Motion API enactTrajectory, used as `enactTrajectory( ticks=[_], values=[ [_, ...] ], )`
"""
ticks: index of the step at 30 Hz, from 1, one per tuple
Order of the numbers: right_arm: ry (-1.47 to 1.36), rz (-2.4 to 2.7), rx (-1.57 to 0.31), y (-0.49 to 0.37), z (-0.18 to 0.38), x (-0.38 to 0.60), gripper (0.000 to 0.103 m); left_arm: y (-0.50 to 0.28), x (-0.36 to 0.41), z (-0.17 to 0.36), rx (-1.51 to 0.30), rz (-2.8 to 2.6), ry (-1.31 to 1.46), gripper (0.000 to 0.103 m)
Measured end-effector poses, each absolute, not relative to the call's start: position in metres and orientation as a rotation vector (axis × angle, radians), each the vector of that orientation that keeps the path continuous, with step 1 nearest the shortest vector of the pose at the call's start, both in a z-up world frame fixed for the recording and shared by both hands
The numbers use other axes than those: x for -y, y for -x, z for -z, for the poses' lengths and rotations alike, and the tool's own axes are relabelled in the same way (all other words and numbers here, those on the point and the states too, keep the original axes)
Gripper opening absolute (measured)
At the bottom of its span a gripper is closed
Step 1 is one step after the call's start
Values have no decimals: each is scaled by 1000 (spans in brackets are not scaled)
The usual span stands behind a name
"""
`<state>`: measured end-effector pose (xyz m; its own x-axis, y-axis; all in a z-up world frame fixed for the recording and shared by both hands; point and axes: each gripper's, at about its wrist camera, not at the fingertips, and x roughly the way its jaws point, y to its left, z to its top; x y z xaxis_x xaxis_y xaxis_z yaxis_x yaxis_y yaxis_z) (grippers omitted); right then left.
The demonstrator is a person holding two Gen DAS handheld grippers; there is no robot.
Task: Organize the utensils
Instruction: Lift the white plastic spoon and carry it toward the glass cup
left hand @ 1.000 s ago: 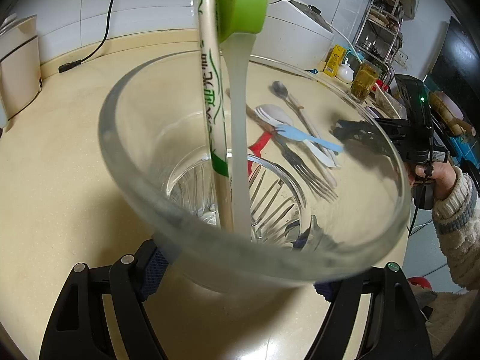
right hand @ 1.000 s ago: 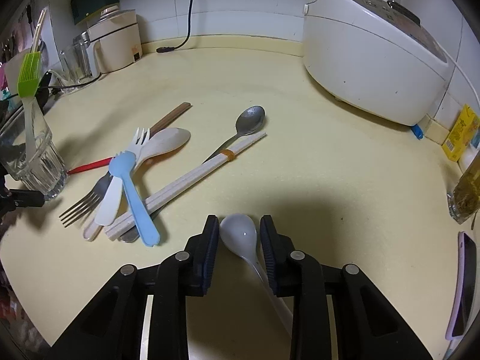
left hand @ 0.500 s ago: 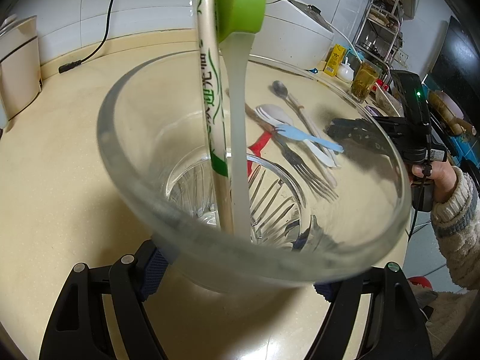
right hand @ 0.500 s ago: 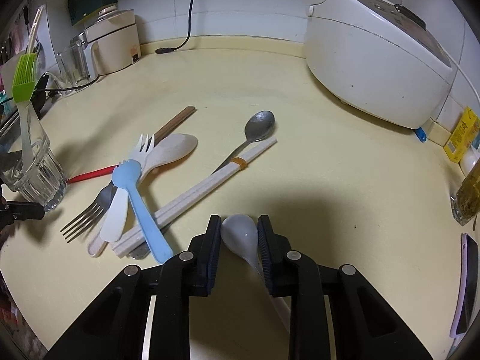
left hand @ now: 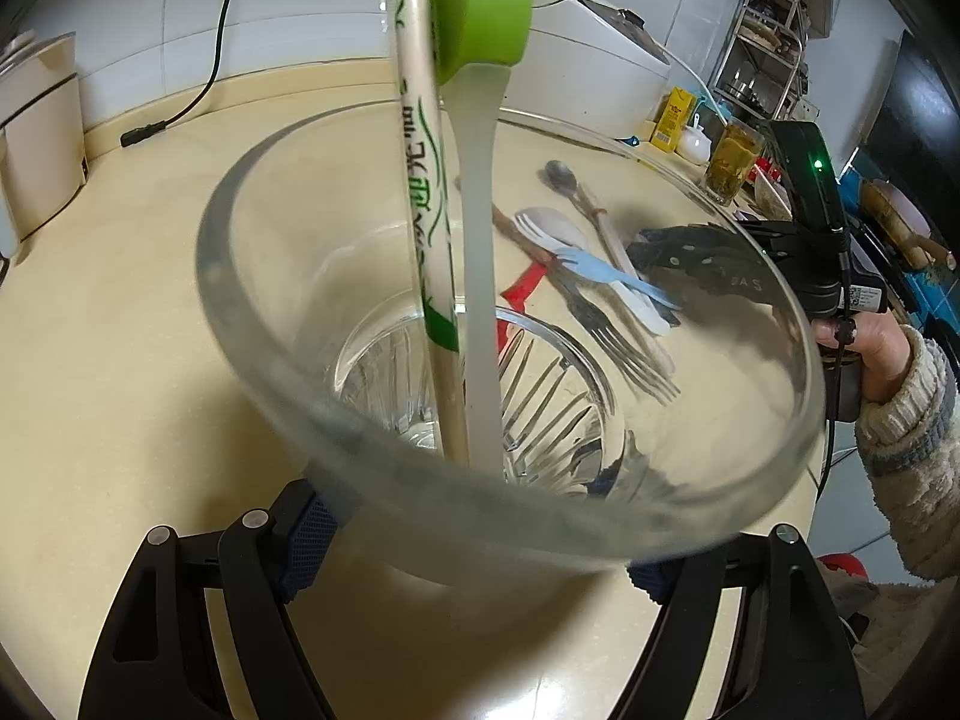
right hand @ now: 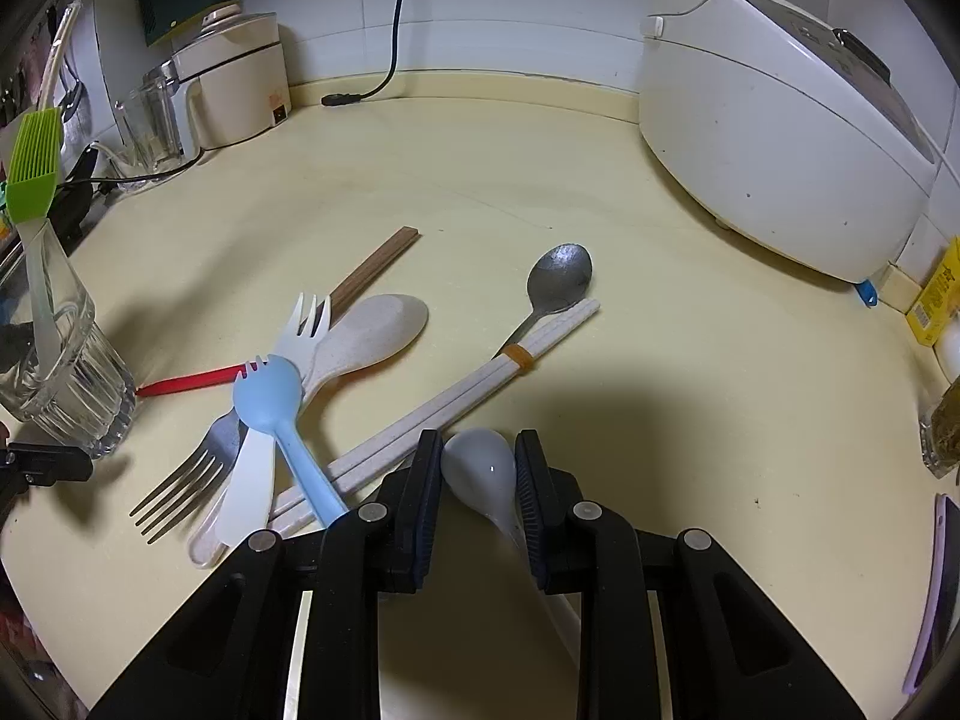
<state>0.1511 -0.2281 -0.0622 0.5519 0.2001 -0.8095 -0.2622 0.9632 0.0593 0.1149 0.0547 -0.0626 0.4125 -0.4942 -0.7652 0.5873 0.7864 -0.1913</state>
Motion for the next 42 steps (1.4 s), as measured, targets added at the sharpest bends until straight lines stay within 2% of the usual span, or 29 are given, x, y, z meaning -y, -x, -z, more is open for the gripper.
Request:
enactTrajectory(
  ticks=[31,42],
  values=[
    [-29,-268,-934,-148,61,239,25,-116,-56,62,-923,687,-103,82],
    [-119,-267,-791,-138,17,241,25,-117,-59,62,-924,693,-92,82]
  ],
)
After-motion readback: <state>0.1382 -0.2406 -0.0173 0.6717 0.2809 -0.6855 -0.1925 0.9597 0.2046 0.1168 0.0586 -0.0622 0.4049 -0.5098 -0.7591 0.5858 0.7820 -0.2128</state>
